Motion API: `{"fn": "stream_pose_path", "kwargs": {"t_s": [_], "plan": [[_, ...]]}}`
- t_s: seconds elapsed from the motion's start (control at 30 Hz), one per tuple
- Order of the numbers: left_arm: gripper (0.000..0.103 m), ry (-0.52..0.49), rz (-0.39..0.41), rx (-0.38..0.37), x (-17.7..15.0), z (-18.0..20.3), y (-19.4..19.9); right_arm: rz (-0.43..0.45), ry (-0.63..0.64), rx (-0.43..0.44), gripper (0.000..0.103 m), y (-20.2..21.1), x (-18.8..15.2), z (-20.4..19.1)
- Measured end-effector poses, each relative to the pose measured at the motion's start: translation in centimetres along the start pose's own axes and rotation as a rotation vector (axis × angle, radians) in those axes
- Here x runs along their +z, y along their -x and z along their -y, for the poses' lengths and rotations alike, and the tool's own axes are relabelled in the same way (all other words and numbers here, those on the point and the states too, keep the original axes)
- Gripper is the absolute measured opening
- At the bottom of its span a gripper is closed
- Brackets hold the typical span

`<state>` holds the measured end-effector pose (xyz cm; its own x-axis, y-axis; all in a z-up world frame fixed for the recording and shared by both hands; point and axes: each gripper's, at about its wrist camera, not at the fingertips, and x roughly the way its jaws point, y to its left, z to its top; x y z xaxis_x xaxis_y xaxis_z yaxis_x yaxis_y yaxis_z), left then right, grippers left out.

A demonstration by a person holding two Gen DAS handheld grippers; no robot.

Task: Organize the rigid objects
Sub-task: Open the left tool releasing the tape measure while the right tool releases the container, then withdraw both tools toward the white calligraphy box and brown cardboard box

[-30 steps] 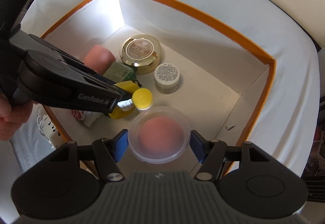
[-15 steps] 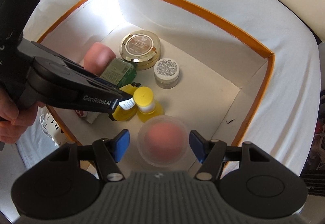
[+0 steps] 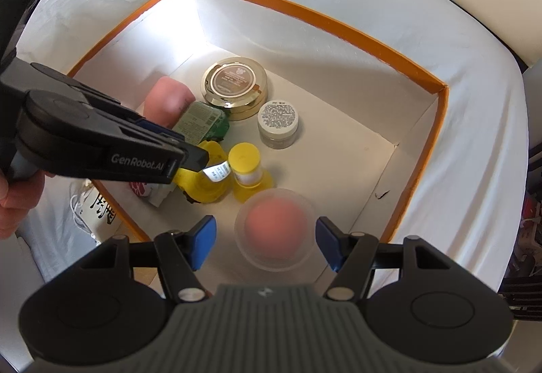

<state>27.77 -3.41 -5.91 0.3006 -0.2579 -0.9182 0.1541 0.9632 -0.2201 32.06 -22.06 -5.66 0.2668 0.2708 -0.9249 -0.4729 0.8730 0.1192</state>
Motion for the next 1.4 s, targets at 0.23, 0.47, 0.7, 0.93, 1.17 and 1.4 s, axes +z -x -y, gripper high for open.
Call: {"fn": "stream_pose_path", "kwargs": {"t_s": [0.23,0.47,0.7,0.93,1.17,1.4], "plan": [[0.032,-0.071,0.076,0.013,-1.3,0.9,3.3,0.049,-0.004,-0.012,0.065,1.8,-0.5,-0.9],[0.033,-0.143,0.187,0.020,-4.0,1.4,7.8,0.159,-0.059,-0.008,0.065,4.2,-1.9,-2.3],[0.035,-0.087,0.264,0.046,-7.6,-0.8,10.2,0.283,-0.191,0.056,0.066,5.9,-4.9,-3.9],[0.035,0.022,0.274,0.052,-10.9,-3.2,9.3,0.421,-0.252,-0.051,0.066,5.5,-8.6,-7.1],[0.058,0.132,0.247,0.135,-11.6,-5.8,6.0,0.401,-0.342,-0.088,0.071,1.1,-10.5,-9.3],[0.074,0.295,0.201,0.097,-11.9,-8.8,3.0,0.360,-0.374,-0.091,0.077,-2.1,-10.6,-10.9]]}}
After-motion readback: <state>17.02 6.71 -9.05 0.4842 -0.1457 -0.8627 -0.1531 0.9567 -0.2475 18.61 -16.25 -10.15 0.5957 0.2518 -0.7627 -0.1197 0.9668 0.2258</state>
